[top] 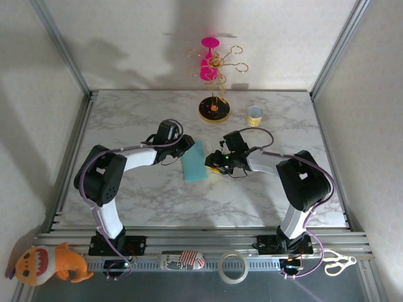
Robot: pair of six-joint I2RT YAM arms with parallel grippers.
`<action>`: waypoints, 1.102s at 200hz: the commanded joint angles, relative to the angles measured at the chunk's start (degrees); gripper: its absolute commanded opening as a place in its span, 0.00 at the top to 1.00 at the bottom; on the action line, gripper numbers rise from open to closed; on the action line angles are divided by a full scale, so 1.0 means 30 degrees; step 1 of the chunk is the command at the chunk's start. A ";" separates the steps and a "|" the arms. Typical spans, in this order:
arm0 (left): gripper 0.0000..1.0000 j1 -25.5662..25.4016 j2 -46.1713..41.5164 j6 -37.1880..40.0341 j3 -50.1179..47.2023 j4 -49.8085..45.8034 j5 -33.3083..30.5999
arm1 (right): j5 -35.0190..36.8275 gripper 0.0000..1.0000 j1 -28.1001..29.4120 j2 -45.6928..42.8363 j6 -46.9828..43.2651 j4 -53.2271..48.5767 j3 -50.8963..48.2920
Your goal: Fold a paper plane with a square sheet of paper (pick it up from the middle)
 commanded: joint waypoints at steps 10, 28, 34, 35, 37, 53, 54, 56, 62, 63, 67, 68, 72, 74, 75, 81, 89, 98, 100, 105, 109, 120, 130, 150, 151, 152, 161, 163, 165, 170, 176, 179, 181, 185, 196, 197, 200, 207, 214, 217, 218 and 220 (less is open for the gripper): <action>0.73 -0.0062 0.1313 0.0683 0.0472 -0.1322 -0.0589 | -0.0311 0.61 0.0120 0.0393 -0.0512 -0.0659 0.0357; 0.73 -0.0062 0.1731 0.0649 0.0451 -0.1318 -0.0574 | -0.0328 0.61 0.0149 0.0522 -0.0597 -0.0809 0.0404; 0.74 -0.0062 0.1819 0.0631 0.0399 -0.1341 -0.0678 | -0.0365 0.61 0.0186 0.0604 -0.0650 -0.0891 0.0461; 0.74 -0.0062 0.1843 0.0613 0.0395 -0.1344 -0.0688 | -0.0376 0.61 0.0182 0.0609 -0.0670 -0.0900 0.0455; 0.74 -0.0062 0.1862 0.0614 0.0370 -0.1362 -0.0710 | -0.0362 0.61 0.0201 0.0634 -0.0677 -0.0921 0.0487; 0.74 -0.0062 0.1992 0.0514 0.0148 -0.1306 -0.0814 | -0.0443 0.61 0.0292 0.0794 -0.0828 -0.1098 0.0624; 0.74 -0.0062 0.2003 0.0525 0.0123 -0.1298 -0.0829 | -0.0444 0.61 0.0308 0.0806 -0.0832 -0.1106 0.0639; 0.74 -0.0055 0.2011 0.0512 0.0083 -0.1277 -0.0826 | -0.0467 0.61 0.0321 0.0823 -0.0842 -0.1112 0.0650; 0.74 -0.0061 0.2043 0.0457 -0.0050 -0.1218 -0.0872 | -0.0533 0.61 0.0353 0.0864 -0.0891 -0.1146 0.0704; 0.74 -0.0032 0.2058 0.0453 -0.0064 -0.1210 -0.0873 | -0.0548 0.61 0.0368 0.0900 -0.0893 -0.1144 0.0708; 0.74 -0.0033 0.2063 0.0392 -0.0141 -0.1160 -0.0866 | -0.0589 0.61 0.0397 0.0952 -0.0909 -0.1143 0.0754; 0.74 -0.0033 0.2053 0.0391 -0.0168 -0.1151 -0.0841 | -0.0605 0.61 0.0405 0.0959 -0.0917 -0.1128 0.0763; 0.74 -0.0015 0.2072 0.0363 -0.0219 -0.1098 -0.0828 | -0.0635 0.61 0.0434 0.0992 -0.0922 -0.1149 0.0783; 0.74 -0.0029 0.2094 0.0332 -0.0259 -0.1073 -0.0840 | -0.0669 0.61 0.0440 0.1031 -0.0923 -0.1152 0.0796; 0.74 -0.0016 0.2113 0.0332 -0.0271 -0.1064 -0.0842 | -0.0674 0.61 0.0441 0.1042 -0.0924 -0.1147 0.0798; 0.74 -0.0004 0.2129 0.0293 -0.0361 -0.1013 -0.0843 | -0.0737 0.61 0.0470 0.1091 -0.0935 -0.1143 0.0828; 0.74 -0.0004 0.2131 0.0271 -0.0454 -0.0955 -0.0815 | -0.0738 0.61 0.0522 0.1168 -0.0996 -0.1240 0.0913; 0.74 -0.0004 0.2131 0.0221 -0.0540 -0.0942 -0.0815 | -0.0777 0.61 0.0565 0.1287 -0.1063 -0.1317 0.0987; 0.74 -0.0004 0.2102 0.0216 -0.0537 -0.0939 -0.0815 | -0.0792 0.61 0.0560 0.1295 -0.1069 -0.1318 0.1023; 0.74 0.0027 0.2102 0.0214 -0.0573 -0.0915 -0.0813 | -0.0832 0.61 0.0588 0.1352 -0.1098 -0.1347 0.1060; 0.74 0.0027 0.2102 0.0214 -0.0590 -0.0909 -0.0815 | -0.0876 0.61 0.0616 0.1398 -0.1114 -0.1355 0.1087; 0.74 0.0056 0.2056 0.0214 -0.0656 -0.0909 -0.0778 | -0.0862 0.61 0.0647 0.1488 -0.1157 -0.1435 0.1159; 0.74 0.0083 0.2029 0.0207 -0.0714 -0.0881 -0.0751 | -0.0907 0.61 0.0698 0.1520 -0.1181 -0.1458 0.1206; 0.74 0.0139 0.1991 0.0139 -0.0852 -0.0775 -0.0682 | -0.1025 0.61 0.0807 0.1683 -0.1256 -0.1564 0.1367; 0.74 0.0141 0.1988 0.0133 -0.0860 -0.0768 -0.0661 | -0.1028 0.61 0.0815 0.1690 -0.1266 -0.1588 0.1377; 0.74 0.0142 0.1986 0.0129 -0.0864 -0.0765 -0.0650 | -0.1015 0.61 0.0819 0.1679 -0.1271 -0.1600 0.1381; 0.74 0.0171 0.1967 0.0097 -0.0911 -0.0711 -0.0638 | -0.0985 0.61 0.0888 0.1765 -0.1340 -0.1768 0.1493; 0.74 0.0172 0.1980 0.0097 -0.0923 -0.0705 -0.0595 | -0.0976 0.61 0.0898 0.1759 -0.1358 -0.1797 0.1501; 0.74 0.0172 0.1984 0.0075 -0.0926 -0.0675 -0.0584 | -0.0988 0.61 0.0907 0.1801 -0.1362 -0.1834 0.1539; 0.74 0.0200 0.1985 0.0061 -0.0969 -0.0632 -0.0581 | -0.0959 0.61 0.0946 0.1829 -0.1386 -0.1922 0.1586; 0.74 0.0229 0.1984 0.0047 -0.0996 -0.0590 -0.0548 | -0.0958 0.61 0.0991 0.1874 -0.1421 -0.1977 0.1606; 0.74 0.0230 0.1985 0.0039 -0.1013 -0.0587 -0.0551 | -0.0927 0.61 0.1012 0.1903 -0.1422 -0.2005 0.1619; 0.74 0.0230 0.1970 0.0039 -0.1014 -0.0564 -0.0551 | -0.0917 0.61 0.1024 0.1917 -0.1437 -0.2032 0.1664; 0.74 0.0265 0.1977 0.0031 -0.1037 -0.0557 -0.0539 | -0.0856 0.61 0.1042 0.1929 -0.1450 -0.2099 0.1686; 0.74 0.0289 0.1970 0.0038 -0.1073 -0.0542 -0.0529 | -0.0571 0.61 0.1114 0.2016 -0.1535 -0.2372 0.1801; 0.74 0.0289 0.1963 0.0038 -0.1073 -0.0535 -0.0540 | -0.0537 0.61 0.1115 0.2018 -0.1537 -0.2402 0.1813; 0.74 0.0289 0.1975 0.0031 -0.1099 -0.0529 -0.0524 | -0.0450 0.61 0.1123 0.2042 -0.1535 -0.2465 0.1817; 0.74 0.0333 0.1985 0.0038 -0.1130 -0.0481 -0.0519 | -0.0212 0.61 0.1150 0.2054 -0.1532 -0.2641 0.1862; 0.74 0.0349 0.1977 0.0038 -0.1147 -0.0469 -0.0470 | 0.0038 0.61 0.1145 0.2036 -0.1539 -0.2791 0.1863; 0.74 0.0362 0.1969 0.0038 -0.1160 -0.0469 -0.0464 | 0.0164 0.61 0.1156 0.1996 -0.1539 -0.2847 0.1896; 0.74 0.0370 0.1977 0.0038 -0.1161 -0.0454 -0.0464 | 0.0182 0.61 0.1151 0.1993 -0.1539 -0.2874 0.1890; 0.74 0.0375 0.1990 0.0038 -0.1183 -0.0451 -0.0456 | 0.0239 0.60 0.1146 0.1955 -0.1532 -0.2909 0.1886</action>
